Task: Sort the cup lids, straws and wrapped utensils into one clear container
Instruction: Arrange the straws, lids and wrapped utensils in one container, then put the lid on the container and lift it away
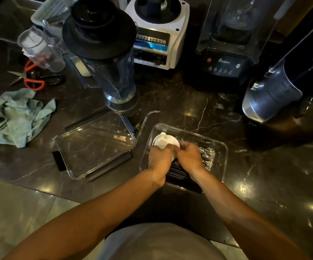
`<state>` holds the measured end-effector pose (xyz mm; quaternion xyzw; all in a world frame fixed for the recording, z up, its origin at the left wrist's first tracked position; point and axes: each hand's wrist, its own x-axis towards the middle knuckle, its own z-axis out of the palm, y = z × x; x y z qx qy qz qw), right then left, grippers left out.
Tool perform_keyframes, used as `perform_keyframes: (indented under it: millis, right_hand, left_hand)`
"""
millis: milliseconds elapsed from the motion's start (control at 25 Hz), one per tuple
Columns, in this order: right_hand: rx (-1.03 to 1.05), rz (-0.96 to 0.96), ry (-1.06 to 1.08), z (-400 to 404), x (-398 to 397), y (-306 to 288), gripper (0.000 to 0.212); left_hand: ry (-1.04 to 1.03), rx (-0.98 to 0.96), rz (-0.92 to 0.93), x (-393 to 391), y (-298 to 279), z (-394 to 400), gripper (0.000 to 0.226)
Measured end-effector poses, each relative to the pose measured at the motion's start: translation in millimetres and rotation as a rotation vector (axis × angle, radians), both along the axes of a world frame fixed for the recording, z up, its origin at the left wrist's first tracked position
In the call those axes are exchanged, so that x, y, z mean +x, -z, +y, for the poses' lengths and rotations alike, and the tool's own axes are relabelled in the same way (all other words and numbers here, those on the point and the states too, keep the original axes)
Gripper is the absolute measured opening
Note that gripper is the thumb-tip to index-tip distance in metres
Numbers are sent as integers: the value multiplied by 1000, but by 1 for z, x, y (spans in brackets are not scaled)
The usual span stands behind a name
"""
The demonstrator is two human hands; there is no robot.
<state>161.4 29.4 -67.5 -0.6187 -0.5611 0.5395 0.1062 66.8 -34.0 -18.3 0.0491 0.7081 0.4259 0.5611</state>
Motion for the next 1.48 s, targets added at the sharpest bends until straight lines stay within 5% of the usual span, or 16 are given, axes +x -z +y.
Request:
perform_keyframes:
  millis: [120,280,360,560,720,840,1041,1201,1481]
  right_hand:
    - [38,-12,-35,-1,-1,-1,20]
    - [33,-67,-33,-5,2,-11,15]
    - [221,-240,-46,-6,5,-26,13]
    - [689,-70,-232,-12,-49,-73,16]
    - [693,-95,-593,-25,-126,-53,27]
    - [622,-222,-961,-43,-159,-33,46]
    - [569,-383,-1200,-68,-176,-8,69]
    - [553,-459,-1255,-71,-175,-5,81]
    - [629,-550,-1230,-88,-176,-6,97]
  left_hand:
    - [-33,1,13,0,-8,-5,75]
    - [35,-6,-33,-21,-31,-17,26]
    - [32,100,11,-50,-44,-30,11]
    - [-90,143,380,-153,-36,-58,21]
    - [-183,-147,551,-223,16,-81,86]
    - [-146,-383,728,-249,34,-104,82]
    - [-171,-425,646,-272,67,-140,74]
    - [-253,-336,469,-283,77,-149,43]
    - [-213,-139,380,-297,30,-156,19]
